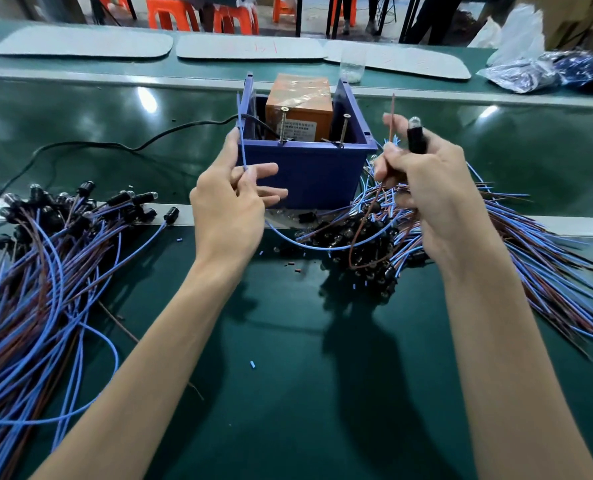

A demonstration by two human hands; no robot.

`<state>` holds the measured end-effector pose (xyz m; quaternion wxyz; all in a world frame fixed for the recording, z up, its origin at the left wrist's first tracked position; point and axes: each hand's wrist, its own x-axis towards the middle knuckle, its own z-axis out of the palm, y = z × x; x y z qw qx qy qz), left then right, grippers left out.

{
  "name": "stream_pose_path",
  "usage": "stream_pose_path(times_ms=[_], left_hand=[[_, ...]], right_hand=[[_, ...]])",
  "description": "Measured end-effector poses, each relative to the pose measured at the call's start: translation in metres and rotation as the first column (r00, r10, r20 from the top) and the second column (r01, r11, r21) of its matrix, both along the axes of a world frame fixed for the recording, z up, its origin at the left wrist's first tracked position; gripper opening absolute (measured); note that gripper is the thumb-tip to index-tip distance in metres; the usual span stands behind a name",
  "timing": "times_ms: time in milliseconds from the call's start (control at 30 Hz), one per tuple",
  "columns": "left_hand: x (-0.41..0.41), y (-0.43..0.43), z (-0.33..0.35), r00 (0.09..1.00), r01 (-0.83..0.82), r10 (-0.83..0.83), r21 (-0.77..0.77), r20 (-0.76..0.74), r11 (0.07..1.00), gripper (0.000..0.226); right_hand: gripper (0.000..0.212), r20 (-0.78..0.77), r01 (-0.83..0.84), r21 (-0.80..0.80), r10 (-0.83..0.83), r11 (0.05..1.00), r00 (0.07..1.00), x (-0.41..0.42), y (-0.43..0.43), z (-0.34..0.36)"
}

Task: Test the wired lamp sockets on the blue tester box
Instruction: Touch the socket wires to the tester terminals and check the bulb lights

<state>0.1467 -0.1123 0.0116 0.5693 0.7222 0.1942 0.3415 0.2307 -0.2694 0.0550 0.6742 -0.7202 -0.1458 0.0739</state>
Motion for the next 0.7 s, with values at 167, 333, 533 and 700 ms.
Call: stream_pose_path(times_ms=[167, 333, 533, 700], left_hand=[[-0.001, 0.005, 0.001, 0.997, -0.053, 0.057, -0.066, 0.052, 0.996, 0.036], [-0.002, 0.010, -0.001, 0.993, -0.092, 0.098, -0.088, 0.070, 0.992, 0.029], [-0.002, 0.011, -0.002, 0.993, -0.102, 0.110, -0.143, 0.048, 0.984, 0.021], [-0.004, 0.013, 0.000, 0.996, -0.078, 0.082, -0.175, 0.017, 0.981, 0.018]], right_hand=[[0.037, 0.049, 0.069, 0.021, -0.070, 0.997, 0.996, 0.001, -0.001, 0.000], [0.034, 0.089, 0.155, -0.014, -0.153, 0.988, 0.984, 0.003, -0.001, -0.003], [0.026, 0.078, 0.177, -0.039, -0.174, 0.983, 0.982, 0.006, 0.000, -0.008], [0.021, 0.051, 0.149, -0.082, -0.145, 0.985, 0.988, 0.008, -0.001, -0.012]])
